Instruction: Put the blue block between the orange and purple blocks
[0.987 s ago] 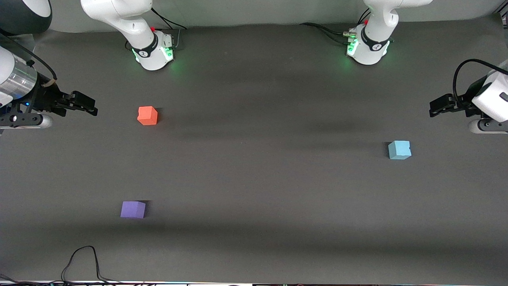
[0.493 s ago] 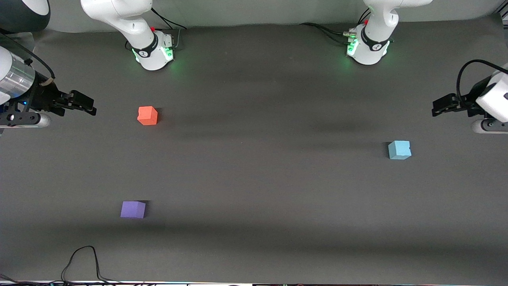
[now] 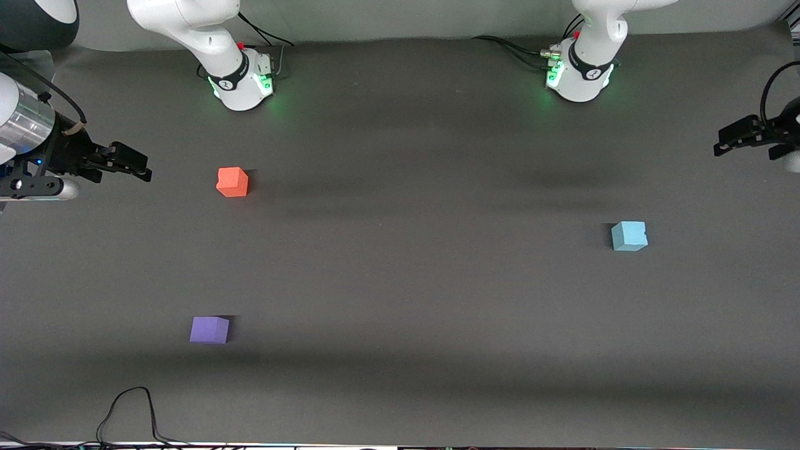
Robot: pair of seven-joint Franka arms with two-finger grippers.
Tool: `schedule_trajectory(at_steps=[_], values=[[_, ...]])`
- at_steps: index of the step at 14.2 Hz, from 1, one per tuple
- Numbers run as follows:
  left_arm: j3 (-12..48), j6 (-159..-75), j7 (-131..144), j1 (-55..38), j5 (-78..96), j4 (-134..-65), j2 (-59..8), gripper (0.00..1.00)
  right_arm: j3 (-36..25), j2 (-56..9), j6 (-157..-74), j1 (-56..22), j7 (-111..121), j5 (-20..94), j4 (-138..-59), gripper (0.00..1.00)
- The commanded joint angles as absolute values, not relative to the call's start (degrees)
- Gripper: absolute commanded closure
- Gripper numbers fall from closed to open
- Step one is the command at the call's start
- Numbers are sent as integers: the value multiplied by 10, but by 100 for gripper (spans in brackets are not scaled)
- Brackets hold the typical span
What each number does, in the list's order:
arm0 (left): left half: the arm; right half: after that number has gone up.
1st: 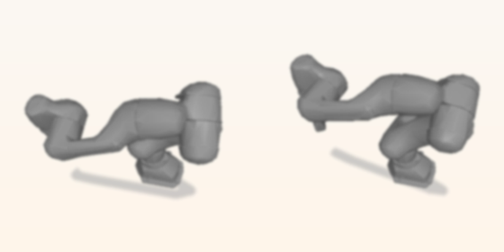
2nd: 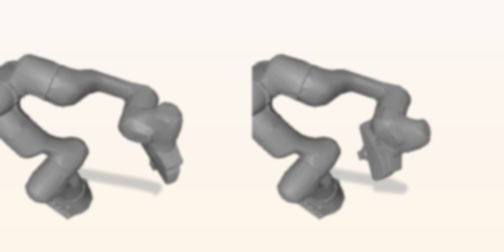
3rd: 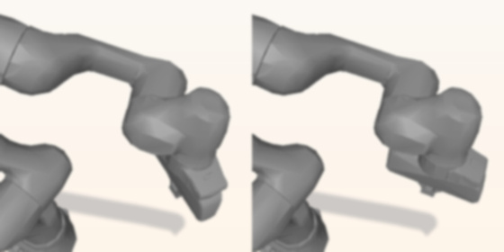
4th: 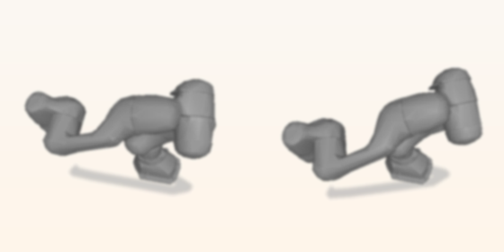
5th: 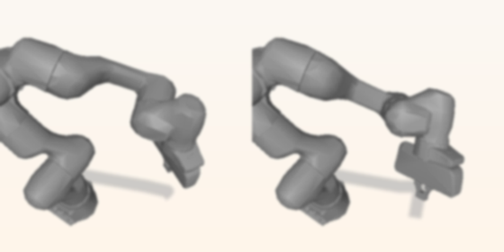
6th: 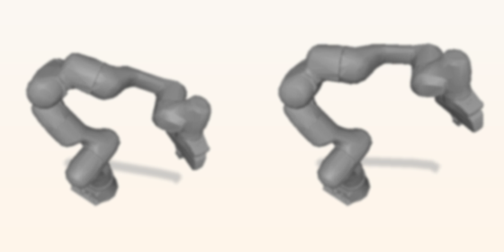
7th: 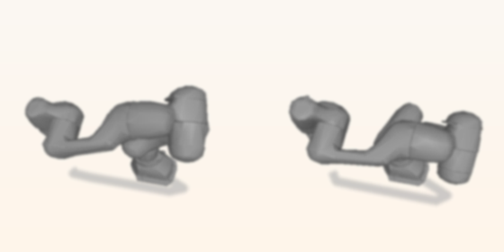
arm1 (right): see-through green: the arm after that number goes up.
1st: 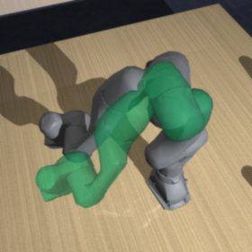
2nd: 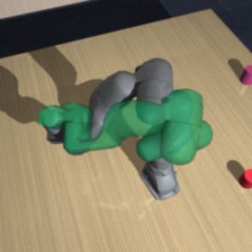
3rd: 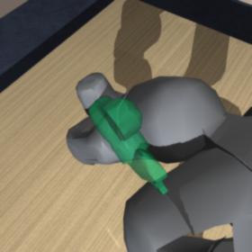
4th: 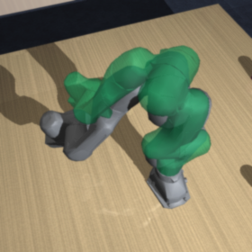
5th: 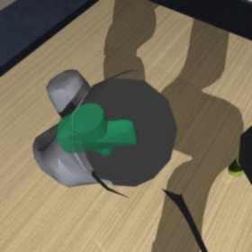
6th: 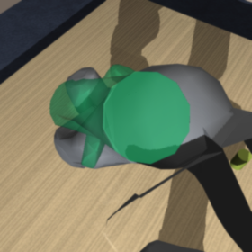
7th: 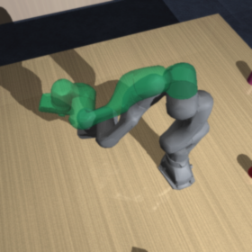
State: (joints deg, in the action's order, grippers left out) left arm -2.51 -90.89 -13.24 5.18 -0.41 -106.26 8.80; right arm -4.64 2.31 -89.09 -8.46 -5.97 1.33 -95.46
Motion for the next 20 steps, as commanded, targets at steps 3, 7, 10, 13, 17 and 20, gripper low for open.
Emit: schedule_trajectory(at_steps=[3, 7, 10, 13, 17, 20], values=[[-14, -997, -135, 47, -11, -1153, 111, 0, -47, 25, -885, -89, -56, 10, -949, 0], [-12, -1133, -132, 47, -23, -1242, 81, 0, -47, 30, -872, -90, -56, 10, -947, 0], [-12, -1248, -127, 46, -25, -1293, 32, 0, -47, 32, -866, -90, -55, 10, -940, 0], [-12, -1374, -127, 47, -25, -1335, -29, 0, -47, 31, -860, -90, -55, 10, -939, 0], [-12, -1473, -131, 47, -25, -1335, -111, 0, -47, 35, -853, -90, -54, 10, -939, 0], [-12, -1531, -130, 45, -25, -1336, -159, 0, -54, 40, -847, -89, -53, 10, -940, 0]])
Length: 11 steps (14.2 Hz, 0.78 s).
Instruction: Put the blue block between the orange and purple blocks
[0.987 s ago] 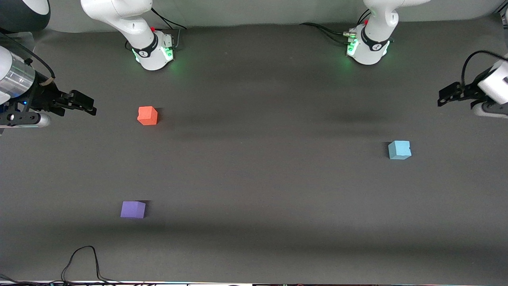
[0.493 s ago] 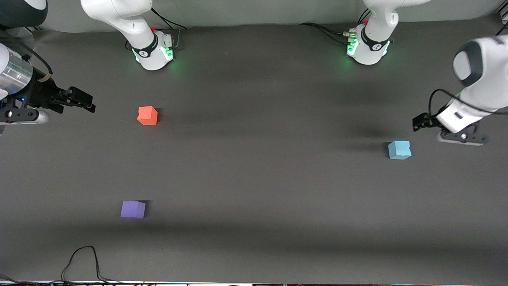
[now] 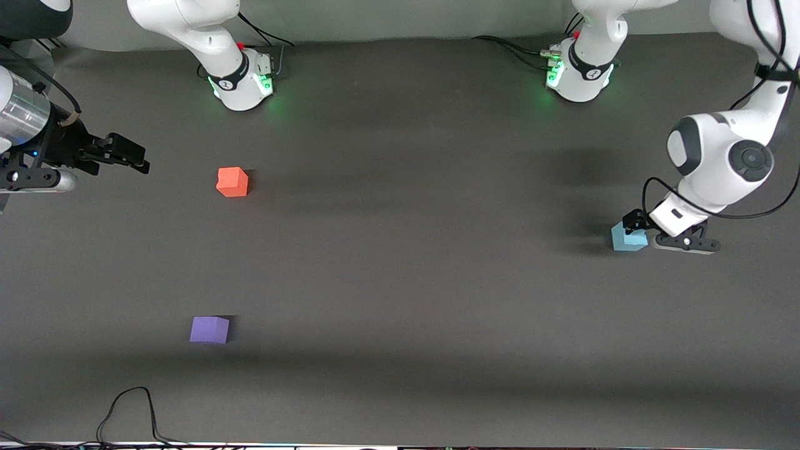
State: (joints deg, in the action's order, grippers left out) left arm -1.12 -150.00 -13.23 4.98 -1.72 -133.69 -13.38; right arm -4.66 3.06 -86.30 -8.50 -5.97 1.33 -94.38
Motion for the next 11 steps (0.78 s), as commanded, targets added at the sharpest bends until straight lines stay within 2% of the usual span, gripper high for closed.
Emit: schedule_trajectory(at_steps=[1, 4, 5, 7, 8, 9, 11], values=[[-12, -1549, -130, 45, -25, -1337, -174, 0, -60, 40, -847, -89, -53, 10, -939, 0], [-12, -1596, -131, 46, -25, -1351, -199, 0, -61, 40, -848, -89, -53, 10, -939, 0], [-12, -1593, -132, 46, -25, -1351, -200, 8, -60, 39, -849, -89, -53, 10, -939, 0], [-12, -1587, -132, 48, -25, -1351, -203, 36, -56, 39, -850, -90, -53, 10, -938, 0], [-12, -1586, -132, 52, -25, -1351, -206, 45, -56, 40, -850, -90, -53, 11, -935, 0], [-12, -1586, -131, 52, -25, -1351, -206, 52, -55, 40, -848, -90, -54, 11, -932, 0], [-12, -1585, -129, 52, -25, -1350, -201, 59, -53, 39, -849, -90, -54, 11, -931, 0]])
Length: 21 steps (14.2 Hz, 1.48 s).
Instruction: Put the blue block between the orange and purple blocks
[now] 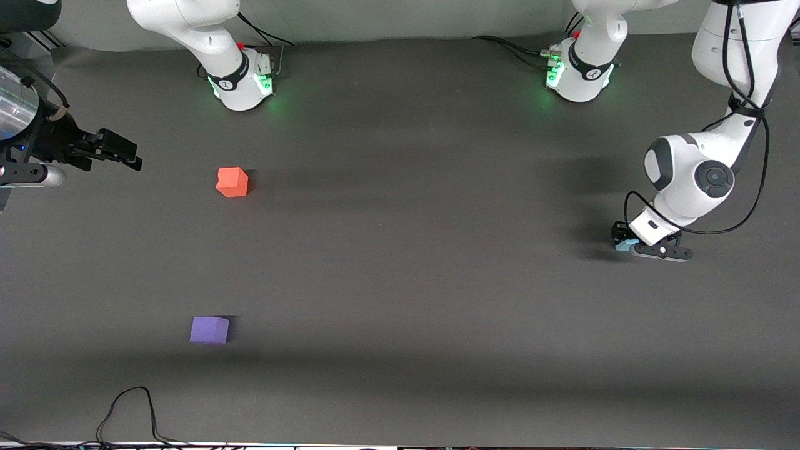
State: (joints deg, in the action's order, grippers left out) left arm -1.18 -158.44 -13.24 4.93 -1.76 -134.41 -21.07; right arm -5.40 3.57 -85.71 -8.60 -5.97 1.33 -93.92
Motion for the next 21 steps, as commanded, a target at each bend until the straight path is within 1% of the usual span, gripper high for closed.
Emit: schedule_trajectory(at_steps=[1, 3, 5, 7, 9, 10, 11, 13, 16, 19, 21], values=[[-12, -1575, -128, 52, -25, -1346, -194, 59, -53, 39, -850, -90, -54, 11, -931, 0], [-17, -1509, -131, 53, -25, -1315, -167, 59, -53, 37, -854, -90, -54, 11, -929, 0], [-18, -1384, -130, 53, -25, -1250, -133, 59, -53, 36, -855, -90, -54, 11, -929, 0], [-17, -1235, -129, 51, -25, -1161, -114, 58, -54, 36, -855, -90, -54, 11, -930, 0], [-12, -1089, -107, 46, -25, -1053, -112, 58, -53, 36, -854, -90, -54, 11, -931, 0], [-10, -1023, -87, 40, -24, -1003, -115, 58, -53, 37, -854, -90, -54, 11, -931, 0], [-4, -978, -64, 23, -18, -966, -117, 58, -53, 37, -853, -90, -53, 11, -930, 0], [1, -941, 43, -35, -13, -923, -119, 58, -54, 38, -853, -90, -53, 19, -931, 0], [9, -946, 237, -159, 9, -896, -137, 59, -53, 38, -853, -90, -53, 20, -930, 0], [12, -966, 386, -276, 23, -829, -212, 59, -54, 38, -853, -90, -53, 27, -931, 0], [14, -1004, 484, -346, 22, -775, -273, 59, -53, 37, -853, -90, -53, 28, -932, 0]])
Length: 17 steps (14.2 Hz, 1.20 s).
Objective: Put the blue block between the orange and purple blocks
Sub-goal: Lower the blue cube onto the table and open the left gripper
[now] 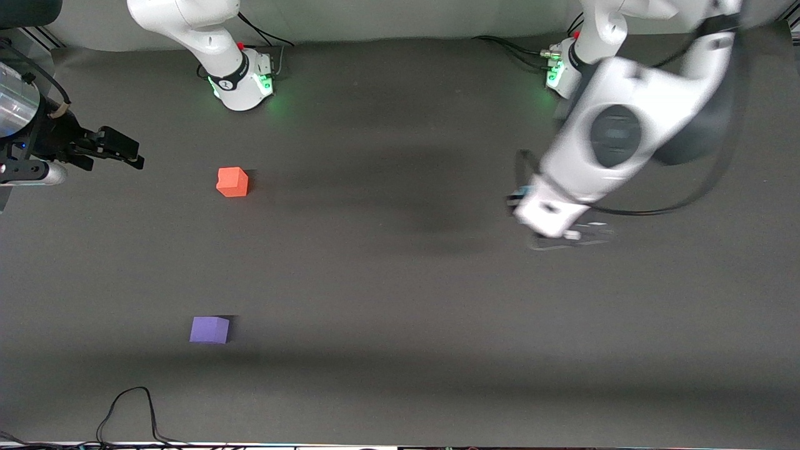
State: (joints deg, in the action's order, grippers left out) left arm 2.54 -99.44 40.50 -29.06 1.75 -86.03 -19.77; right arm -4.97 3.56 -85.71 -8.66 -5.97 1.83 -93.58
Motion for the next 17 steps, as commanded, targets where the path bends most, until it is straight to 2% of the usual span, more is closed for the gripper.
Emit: schedule_trajectory(at_steps=[1, 8, 11, 14, 15, 16, 17], values=[[14, -1024, 522, -378, 18, -748, -308, 59, -53, 36, -854, -90, -53, 28, -932, 0], [11, -1195, 648, -527, -46, -729, -460, 59, -53, 32, -855, -90, -53, 29, -933, 0], [12, -1241, 642, -534, -54, -716, -512, 59, -55, 29, -855, -90, -52, 49, -933, 0], [12, -1268, 636, -538, -61, -716, -534, 58, -54, 29, -854, -90, -52, 49, -934, 0], [12, -1270, 632, -538, -62, -717, -540, 55, -54, 29, -854, -90, -52, 50, -934, 0], [12, -1275, 631, -538, -62, -717, -547, 43, -54, 29, -854, -90, -52, 50, -934, 0], [12, -1277, 632, -537, -62, -717, -548, 13, -54, 29, -854, -90, -52, 50, -935, 0]])
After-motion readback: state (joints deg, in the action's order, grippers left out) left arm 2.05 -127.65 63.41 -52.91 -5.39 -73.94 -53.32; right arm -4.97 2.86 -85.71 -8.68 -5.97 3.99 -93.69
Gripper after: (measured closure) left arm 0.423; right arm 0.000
